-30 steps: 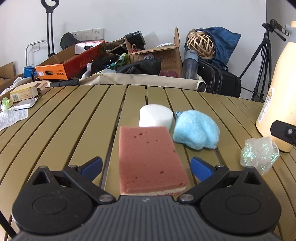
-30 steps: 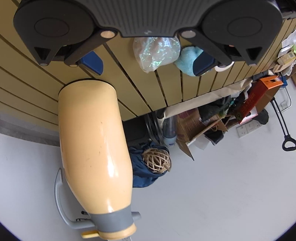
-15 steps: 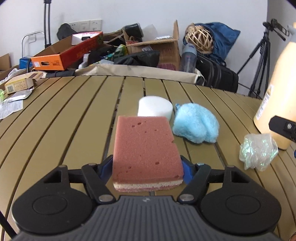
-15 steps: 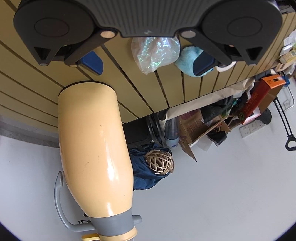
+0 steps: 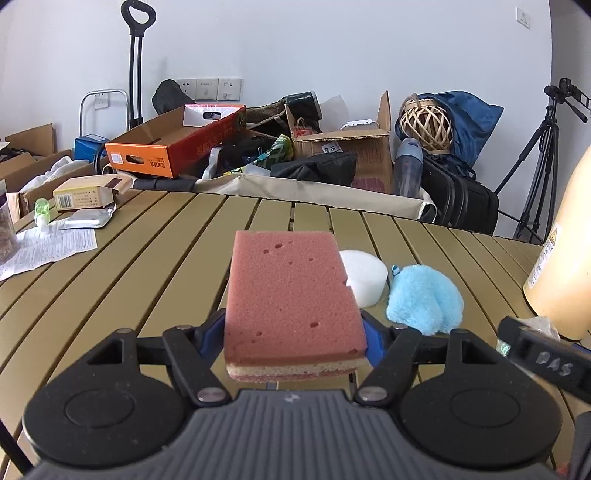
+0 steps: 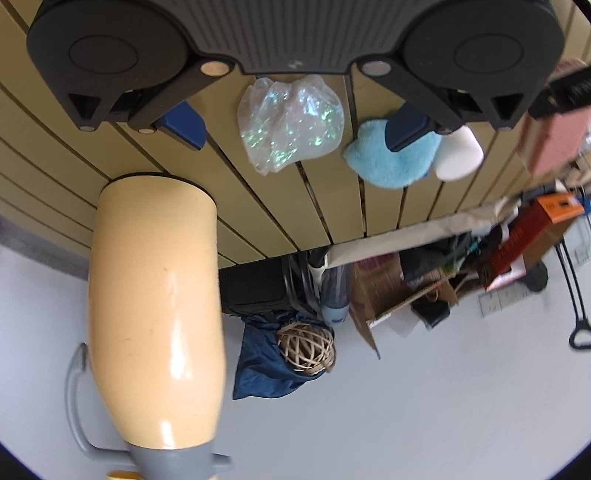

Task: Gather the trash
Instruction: 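Grasp the clear plastic bag with the right tool while the left tool holds the sponge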

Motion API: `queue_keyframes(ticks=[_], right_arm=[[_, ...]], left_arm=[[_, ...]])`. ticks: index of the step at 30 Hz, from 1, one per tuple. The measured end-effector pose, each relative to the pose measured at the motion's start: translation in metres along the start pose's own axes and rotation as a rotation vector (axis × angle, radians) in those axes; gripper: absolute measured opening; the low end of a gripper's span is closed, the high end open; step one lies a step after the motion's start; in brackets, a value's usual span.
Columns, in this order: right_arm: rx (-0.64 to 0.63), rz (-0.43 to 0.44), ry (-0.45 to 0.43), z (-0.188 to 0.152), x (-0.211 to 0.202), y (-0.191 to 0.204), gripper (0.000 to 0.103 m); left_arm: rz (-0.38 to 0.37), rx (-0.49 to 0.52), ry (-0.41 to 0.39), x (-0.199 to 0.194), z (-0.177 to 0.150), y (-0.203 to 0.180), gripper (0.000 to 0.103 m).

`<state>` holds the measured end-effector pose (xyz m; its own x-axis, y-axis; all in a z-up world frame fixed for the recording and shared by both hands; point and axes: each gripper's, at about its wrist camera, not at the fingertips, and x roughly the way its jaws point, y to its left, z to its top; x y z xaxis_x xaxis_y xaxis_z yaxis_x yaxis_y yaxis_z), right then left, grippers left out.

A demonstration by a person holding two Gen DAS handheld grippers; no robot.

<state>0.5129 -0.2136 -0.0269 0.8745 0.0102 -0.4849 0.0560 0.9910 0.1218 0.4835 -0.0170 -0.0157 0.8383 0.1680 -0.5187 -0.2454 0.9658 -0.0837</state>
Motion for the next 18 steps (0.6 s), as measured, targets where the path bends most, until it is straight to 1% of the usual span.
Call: queue_keyframes(ticks=[3, 5, 9, 11, 18], right_arm=[[-0.04, -0.035, 0.022, -0.003, 0.008, 0.005, 0.103], [-0.042, -0.026, 0.044, -0.003, 0.012, 0.007, 0.103], [-0.022, -0.014, 0.054, -0.002, 0.016, 0.004, 0.103], [-0.01, 0.011, 0.054, -0.002, 0.016, 0.001, 0.103], [0.037, 0.057, 0.055, -0.002, 0.017, -0.008, 0.092]], left_arm=[[-0.003, 0.011, -0.003, -0.003, -0.001, -0.001, 0.073], [-0.003, 0.016, -0.008, -0.004, -0.001, -0.002, 0.073], [0.002, 0.024, -0.012, -0.006, -0.002, -0.002, 0.073], [0.002, 0.023, -0.011, -0.005, -0.002, -0.002, 0.073], [0.002, 0.032, -0.007, -0.004, -0.005, -0.006, 0.073]])
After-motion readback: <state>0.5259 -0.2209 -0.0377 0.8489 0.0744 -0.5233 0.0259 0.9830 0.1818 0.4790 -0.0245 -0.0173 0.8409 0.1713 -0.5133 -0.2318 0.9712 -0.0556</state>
